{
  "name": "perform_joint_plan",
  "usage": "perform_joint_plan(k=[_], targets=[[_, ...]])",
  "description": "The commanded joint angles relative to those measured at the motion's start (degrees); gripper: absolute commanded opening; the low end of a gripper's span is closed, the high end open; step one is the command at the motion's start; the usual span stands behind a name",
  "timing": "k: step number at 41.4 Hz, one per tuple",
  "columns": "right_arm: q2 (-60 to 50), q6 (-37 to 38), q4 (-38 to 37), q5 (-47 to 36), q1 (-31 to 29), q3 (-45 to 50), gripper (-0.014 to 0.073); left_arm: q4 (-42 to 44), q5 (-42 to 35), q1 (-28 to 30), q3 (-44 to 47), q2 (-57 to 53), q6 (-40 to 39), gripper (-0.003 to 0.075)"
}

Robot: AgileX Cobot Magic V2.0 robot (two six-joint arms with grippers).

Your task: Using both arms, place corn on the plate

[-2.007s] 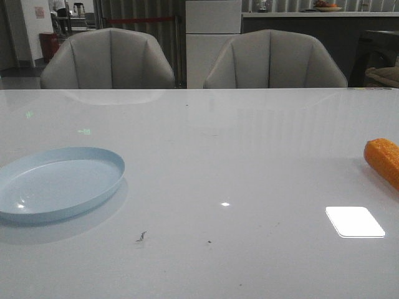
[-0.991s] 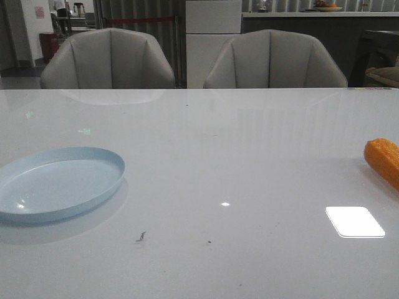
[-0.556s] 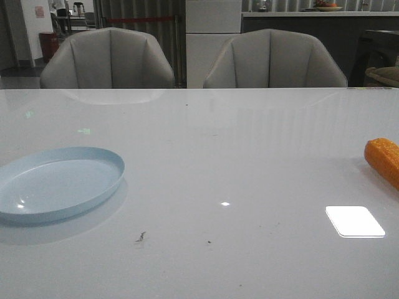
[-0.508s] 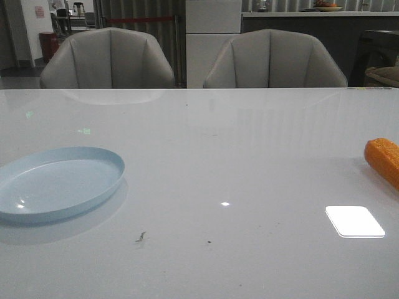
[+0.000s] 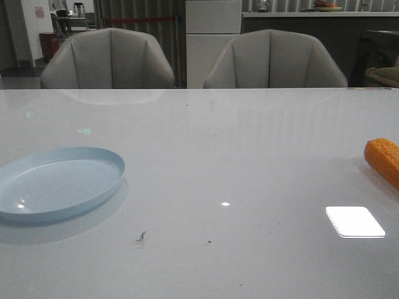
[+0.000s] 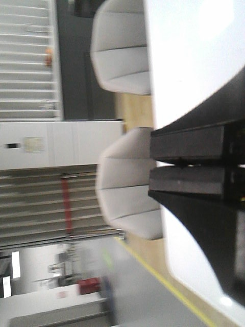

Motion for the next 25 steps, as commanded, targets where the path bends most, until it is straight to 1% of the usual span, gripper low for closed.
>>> perform_joint_plan(k=[1,7,15,25], targets=[[5.5,-0.2,-0.5,-0.6,-0.1,-1.9,0.0066,0.0,-2.5,-0.4,-2.1,5.0,0.0,0.0094],[12.8,-0.2,-0.5,3.2,-0.1,-1.9,0.0066,0.0,-0.7,-0.4,-2.1,11.2,0.0,0.0094],[20.5,-0.2,-0.5,6.4,-0.1,-1.9,0.0066,-0.3,1.0,-0.4,-2.1,16.4,0.0,0.0094],[24.4,-0.2,-0.5,9.5,-0.1,-1.9,0.0071,-1.6,1.1,-0.4,-2.1,18.1,0.0,0.0107]])
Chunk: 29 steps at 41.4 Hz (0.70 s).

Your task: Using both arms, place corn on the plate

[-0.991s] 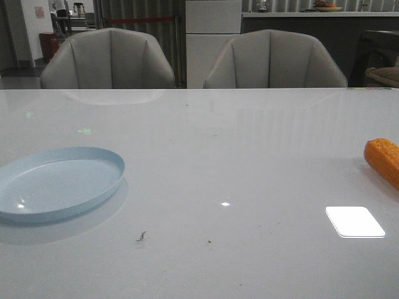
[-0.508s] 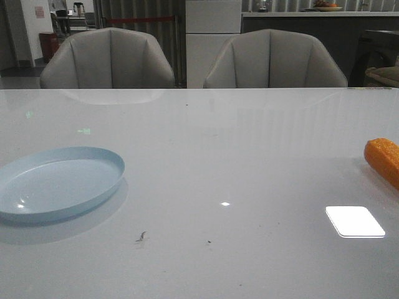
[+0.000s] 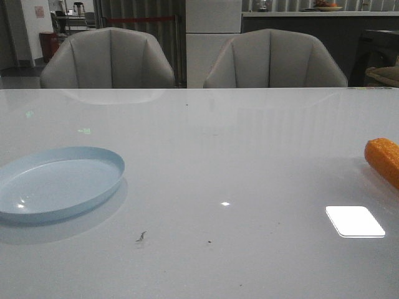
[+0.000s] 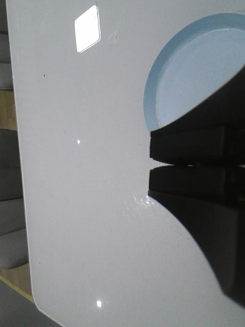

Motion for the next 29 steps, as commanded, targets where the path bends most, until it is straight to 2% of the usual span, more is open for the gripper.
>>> perform_joint_plan(k=[1,5,10,12,15,25,29], targets=[[0.3,-0.3,-0.3,-2.8,-0.1,-1.9,0.0078,-0.9,-4.0,-0.4,-2.1,-0.2,0.0,0.0115],[0.6,-0.9,-0.5,-2.9,-0.1,-1.9,0.0146,-0.9,-3.4,-0.4,-2.1,0.0,0.0,0.0190],[0.7,-1.7,-0.5,-3.4,-0.1,-1.9,0.0314,-0.9,-2.2,-0.4,-2.1,0.0,0.0,0.0316],[0.7,-1.7,-0.5,-3.4,-0.1,-1.9,0.0399,-0.9,-1.9,-0.4,-2.1,0.0,0.0,0.0344],[0.7,-1.7,-0.5,-3.4,-0.1,-1.9,0.0471,-0.9,-1.8,-0.4,-2.1,0.0,0.0,0.0362],[0.7,-1.7,-0.5,-3.2,-0.1,-1.9,0.0489,-4.3,-1.1,-0.4,-2.1,0.3,-0.1,0.0357],[0.7,-1.7,-0.5,-3.2,-0.1,-1.9,0.0489,-4.8,1.5,-0.4,-2.9,1.4,-0.1,0.0371]])
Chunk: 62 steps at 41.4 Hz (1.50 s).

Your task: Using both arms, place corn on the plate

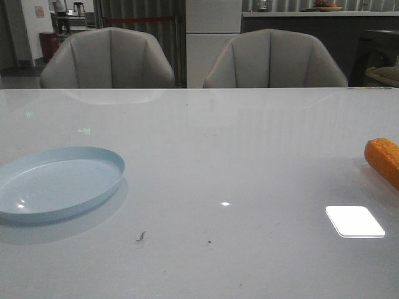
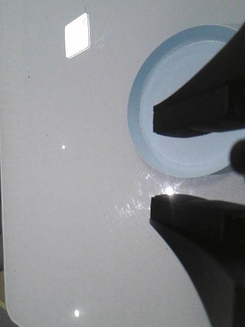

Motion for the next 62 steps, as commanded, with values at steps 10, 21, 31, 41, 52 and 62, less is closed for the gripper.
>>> perform_joint_plan(k=[10,21,31,41,52,62], targets=[[-0.5,-0.6,-0.4,-3.3,-0.1,-1.9,0.0489,-1.4,10.9,-0.4,-11.4,8.9,-0.7,0.0461],[-0.5,-0.6,-0.4,-2.8,-0.1,-1.9,0.0489,-2.1,19.6,2.0,-21.6,22.3,-12.8,0.0461],[-0.5,-0.6,-0.4,-2.8,-0.1,-1.9,0.0489,-3.9,19.9,3.4,-25.2,34.4,-13.0,0.0460],[-0.5,-0.6,-0.4,-2.8,-0.1,-1.9,0.0489,-3.9,19.9,3.4,-28.0,42.4,-13.0,0.0460],[-0.5,-0.6,-0.4,-2.8,-0.1,-1.9,0.0489,-3.9,18.6,3.4,-28.6,47.5,-13.0,0.0460],[-0.5,-0.6,-0.4,-2.8,-0.1,-1.9,0.0489,-3.9,18.9,3.4,-28.6,49.3,-13.0,0.0378]])
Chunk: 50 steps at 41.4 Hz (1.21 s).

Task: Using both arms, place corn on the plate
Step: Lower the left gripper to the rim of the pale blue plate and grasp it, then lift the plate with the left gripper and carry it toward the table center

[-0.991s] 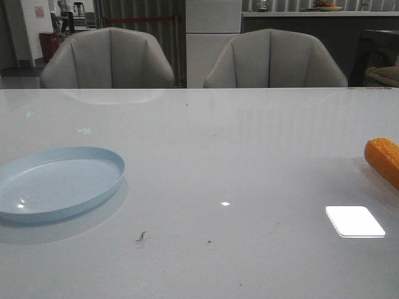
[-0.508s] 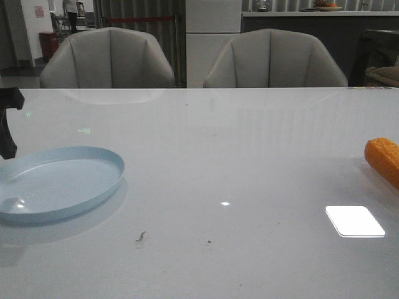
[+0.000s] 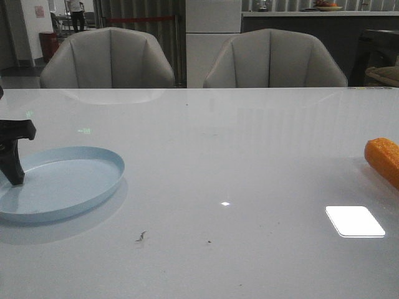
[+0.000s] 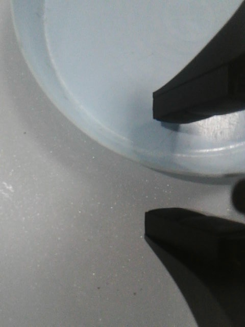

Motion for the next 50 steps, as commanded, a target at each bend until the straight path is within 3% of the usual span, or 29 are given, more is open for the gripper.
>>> perform_joint_plan(k=[1,7,9,22,36,50], targets=[[-0.5,-0.6,-0.4,-3.5,-0.1,-1.9,0.0489,-0.8,-0.8,0.1,-1.2,-1.4,-0.5,0.0336],[-0.5,-0.6,-0.4,-3.5,-0.1,-1.9,0.0489,-0.8,-0.7,0.1,-1.2,-1.4,-0.5,0.0083],[-0.5,-0.6,-0.4,-3.5,-0.1,-1.9,0.0489,-0.8,-0.7,0.1,-1.2,-1.4,-0.5,0.0109],[-0.5,-0.6,-0.4,-3.5,-0.1,-1.9,0.0489,-3.8,2.5,-0.1,-5.4,-1.5,-0.4,0.0094],[-0.5,-0.6,-0.4,-3.5,-0.1,-1.9,0.0489,-24.0,15.1,-0.6,-16.3,-1.5,14.8,0.0094],[-0.5,-0.6,-0.4,-3.5,-0.1,-1.9,0.0487,-26.3,18.3,-11.5,-19.3,-1.2,16.0,0.0094]])
